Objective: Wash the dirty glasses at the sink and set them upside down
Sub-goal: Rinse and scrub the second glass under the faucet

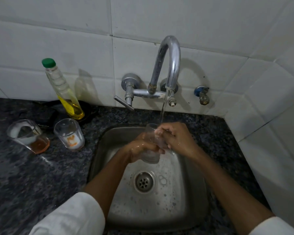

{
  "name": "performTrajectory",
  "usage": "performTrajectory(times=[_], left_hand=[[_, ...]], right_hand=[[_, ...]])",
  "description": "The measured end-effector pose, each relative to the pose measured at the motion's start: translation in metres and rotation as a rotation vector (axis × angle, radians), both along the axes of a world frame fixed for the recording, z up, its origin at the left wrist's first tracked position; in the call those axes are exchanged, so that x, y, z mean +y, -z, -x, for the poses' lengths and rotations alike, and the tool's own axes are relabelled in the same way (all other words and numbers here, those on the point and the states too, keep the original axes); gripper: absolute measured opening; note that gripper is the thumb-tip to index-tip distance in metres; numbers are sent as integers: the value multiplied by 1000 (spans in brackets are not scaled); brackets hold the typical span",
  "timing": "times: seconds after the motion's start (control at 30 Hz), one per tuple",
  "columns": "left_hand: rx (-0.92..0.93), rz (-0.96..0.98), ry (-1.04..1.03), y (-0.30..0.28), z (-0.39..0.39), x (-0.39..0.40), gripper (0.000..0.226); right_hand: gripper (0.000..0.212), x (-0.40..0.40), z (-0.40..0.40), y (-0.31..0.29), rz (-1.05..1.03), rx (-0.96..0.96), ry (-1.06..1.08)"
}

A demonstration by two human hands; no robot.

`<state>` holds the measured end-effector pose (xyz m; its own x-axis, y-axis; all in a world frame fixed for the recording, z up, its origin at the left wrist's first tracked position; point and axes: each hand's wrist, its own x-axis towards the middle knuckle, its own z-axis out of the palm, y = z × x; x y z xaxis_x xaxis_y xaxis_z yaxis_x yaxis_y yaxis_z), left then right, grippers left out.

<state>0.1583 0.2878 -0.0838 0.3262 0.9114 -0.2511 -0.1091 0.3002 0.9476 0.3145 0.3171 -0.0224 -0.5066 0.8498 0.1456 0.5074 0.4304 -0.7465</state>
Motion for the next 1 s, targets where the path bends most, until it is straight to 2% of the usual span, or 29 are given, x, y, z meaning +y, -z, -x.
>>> performTrajectory(times=[0.03, 0.07, 0.13, 0.17, 0.2, 0.23, 0.3, 0.33, 0.37, 0.4, 0.43, 0.5, 0.53, 0.57, 0.63, 0.73, 0.77, 0.83, 0.9, 1.0], left_hand=[[64, 16, -61, -2, -5, -2, 31], [231, 23, -187, -3, -13, -1, 31], [646, -43, -442, -7, -28, 1, 45], [739, -98, -519, -5, -32, 2, 51], [710, -129, -510, -2, -32, 2, 54], [528, -105, -441, 0, -26, 3, 55], [51, 9, -183, 2, -4, 0, 49], [-127, 65, -79, 6, 4, -3, 39], [-187, 111, -25, 7, 7, -5, 31], [-126, 133, -42, 8, 4, -5, 28], [44, 122, -105, 8, -2, -3, 31], [579, 6, -308, 5, -21, 2, 52], [771, -66, -411, 2, -30, 1, 59], [853, -130, -472, -2, -35, -2, 61], [895, -187, -492, 0, -36, -4, 61], [1003, -223, -387, 1, -28, -4, 66], [1044, -271, -334, 0, -25, -5, 70], [1061, -369, -263, -5, -19, -10, 74], [930, -401, -311, -11, -12, -12, 72], [756, -467, -441, -17, -10, -10, 67]], right_hand=[[26, 1, 2, 1, -19, -46, 10], [29, 3, 4, 3, -42, -99, 43], [30, 5, 7, 6, -45, -128, 119], [29, 6, 6, 7, -29, -94, 139], [27, 6, 5, 7, -12, -47, 144], [24, 5, 4, 4, 4, -3, 129], [20, 4, 2, -1, 9, 36, 51], [19, 3, 2, -2, 5, 29, 9], [18, 2, 3, 0, -4, 1, -12], [19, 1, 4, 3, -18, -39, -6], [22, 3, 5, 8, -33, -82, 30], [30, 7, 9, 16, -41, -145, 154], [32, 8, 11, 17, -11, -154, 206], [32, 7, 12, 16, 32, -149, 241], [29, 2, 15, 12, 117, -134, 270], [26, -3, 17, 16, 157, -144, 321], [27, -1, 17, 21, 214, -62, 394], [30, 2, 18, 32, 449, 244, 612], [33, 2, 21, 41, 787, 565, 799], [38, -9, 31, 57, 1172, 873, 869]])
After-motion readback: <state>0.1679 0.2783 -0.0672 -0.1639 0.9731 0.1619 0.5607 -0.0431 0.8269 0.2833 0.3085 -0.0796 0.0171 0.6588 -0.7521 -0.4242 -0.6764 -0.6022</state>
